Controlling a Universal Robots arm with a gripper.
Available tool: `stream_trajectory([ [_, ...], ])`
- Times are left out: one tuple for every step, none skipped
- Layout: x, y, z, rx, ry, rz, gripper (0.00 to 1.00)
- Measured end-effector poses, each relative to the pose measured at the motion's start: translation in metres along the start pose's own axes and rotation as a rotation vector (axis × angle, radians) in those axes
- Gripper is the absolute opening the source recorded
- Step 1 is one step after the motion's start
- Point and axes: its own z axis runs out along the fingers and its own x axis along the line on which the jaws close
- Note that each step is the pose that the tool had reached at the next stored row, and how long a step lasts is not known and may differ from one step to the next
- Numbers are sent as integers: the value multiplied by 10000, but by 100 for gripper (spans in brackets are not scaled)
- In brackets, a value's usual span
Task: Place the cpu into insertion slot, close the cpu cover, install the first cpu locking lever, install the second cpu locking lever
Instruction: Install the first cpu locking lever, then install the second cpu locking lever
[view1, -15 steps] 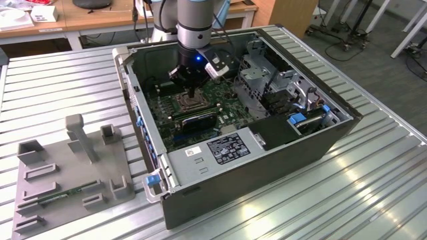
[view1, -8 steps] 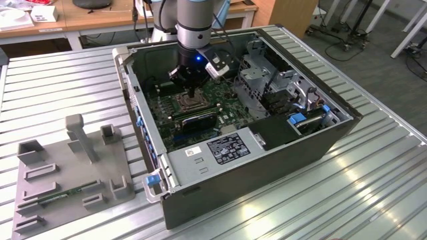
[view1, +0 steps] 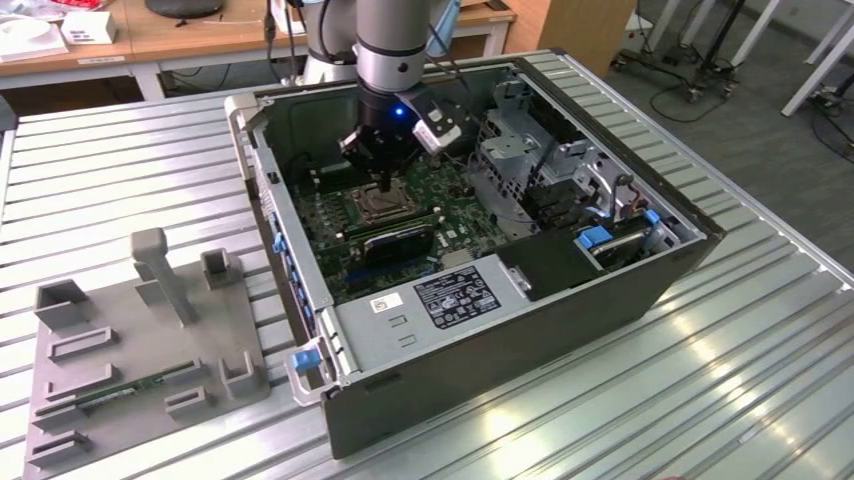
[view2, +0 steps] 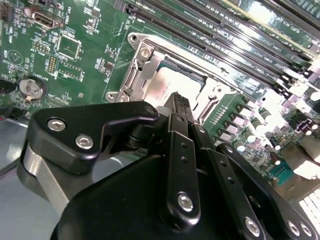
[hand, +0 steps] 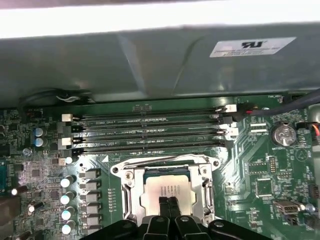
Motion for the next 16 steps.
stream_trajectory([
  [0,1,-12,0,1,0,11],
  [0,1,-14,-1,0,0,11],
  [0,1,-14,-2,-1,0,11],
  [0,1,-14,-3,-1,0,11],
  [0,1,-23,-3,0,0,11],
  [0,2,-32,-3,0,0,11],
  [0,2,-32,-3,0,0,11],
  [0,2,-32,-3,0,1,11],
  [0,2,-32,-3,0,0,11],
  [0,2,-33,-3,0,0,11],
  [0,2,-33,-3,0,0,11],
  [0,2,-33,-3,0,0,11],
  [0,2,-34,-3,0,0,11],
  [0,2,-36,-1,1,0,11],
  [0,2,-40,1,2,0,11],
  [0,2,-46,1,2,1,11],
])
